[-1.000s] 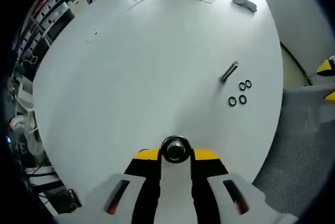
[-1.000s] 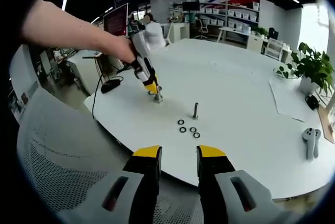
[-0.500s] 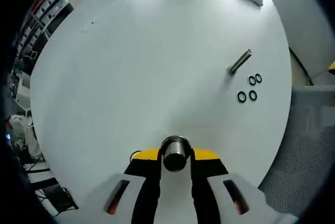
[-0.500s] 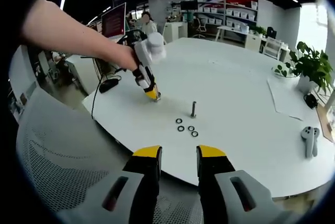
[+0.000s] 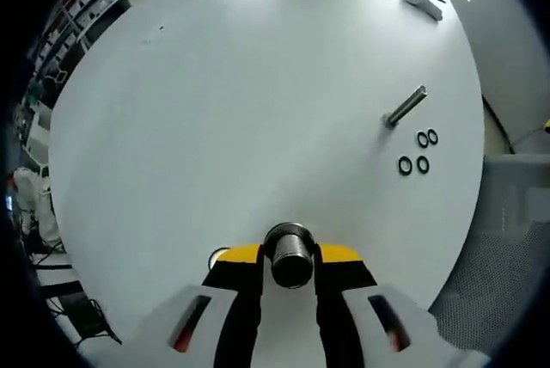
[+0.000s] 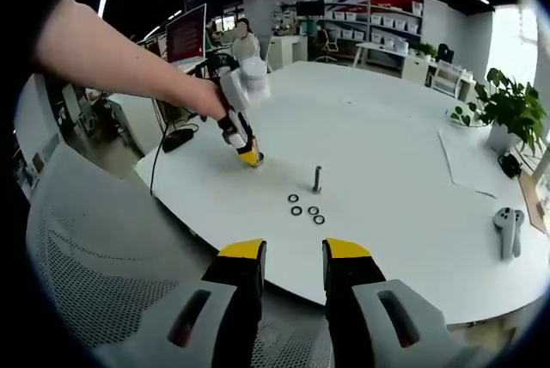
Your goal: Place the washer onto the threaded stud by aligning its center hole with the stud, sliding it down to the base, and recovering from edge contact or off-axis alignment until the washer reaches the visible bottom stop.
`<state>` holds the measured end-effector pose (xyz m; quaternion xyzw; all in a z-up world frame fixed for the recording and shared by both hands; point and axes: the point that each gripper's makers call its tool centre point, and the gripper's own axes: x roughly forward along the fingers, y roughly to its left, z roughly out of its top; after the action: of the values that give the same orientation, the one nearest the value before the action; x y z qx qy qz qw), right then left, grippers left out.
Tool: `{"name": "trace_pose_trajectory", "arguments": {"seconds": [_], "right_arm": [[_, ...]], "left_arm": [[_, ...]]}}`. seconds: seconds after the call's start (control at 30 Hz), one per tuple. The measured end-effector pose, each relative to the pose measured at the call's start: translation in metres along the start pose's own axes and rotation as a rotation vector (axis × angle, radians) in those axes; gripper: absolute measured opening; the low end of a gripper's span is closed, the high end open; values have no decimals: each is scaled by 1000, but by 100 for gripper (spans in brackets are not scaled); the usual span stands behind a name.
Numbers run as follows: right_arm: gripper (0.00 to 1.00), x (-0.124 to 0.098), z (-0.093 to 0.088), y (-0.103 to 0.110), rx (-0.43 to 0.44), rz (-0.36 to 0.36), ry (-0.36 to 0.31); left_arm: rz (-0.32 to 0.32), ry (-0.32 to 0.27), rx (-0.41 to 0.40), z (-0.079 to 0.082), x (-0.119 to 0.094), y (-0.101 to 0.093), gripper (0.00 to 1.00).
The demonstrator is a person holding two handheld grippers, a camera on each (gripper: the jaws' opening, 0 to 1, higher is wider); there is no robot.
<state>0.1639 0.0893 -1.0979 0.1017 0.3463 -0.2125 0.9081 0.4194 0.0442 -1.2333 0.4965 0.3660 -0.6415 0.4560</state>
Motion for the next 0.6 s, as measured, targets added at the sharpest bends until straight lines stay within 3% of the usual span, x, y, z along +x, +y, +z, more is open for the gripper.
{"name": "trace_pose_trajectory", "arguments": {"seconds": [0.13, 0.33, 0.6], "right_arm": [[29, 0, 0, 0, -1, 1, 2], [29, 0, 0, 1, -4, 4, 4], [29, 0, -1, 0, -1, 0, 2]], "left_arm": [[21, -2, 46, -1, 0, -4, 22], [15, -13, 33, -1, -2, 0, 22], [18, 0, 48, -12, -7, 2, 22]]}}
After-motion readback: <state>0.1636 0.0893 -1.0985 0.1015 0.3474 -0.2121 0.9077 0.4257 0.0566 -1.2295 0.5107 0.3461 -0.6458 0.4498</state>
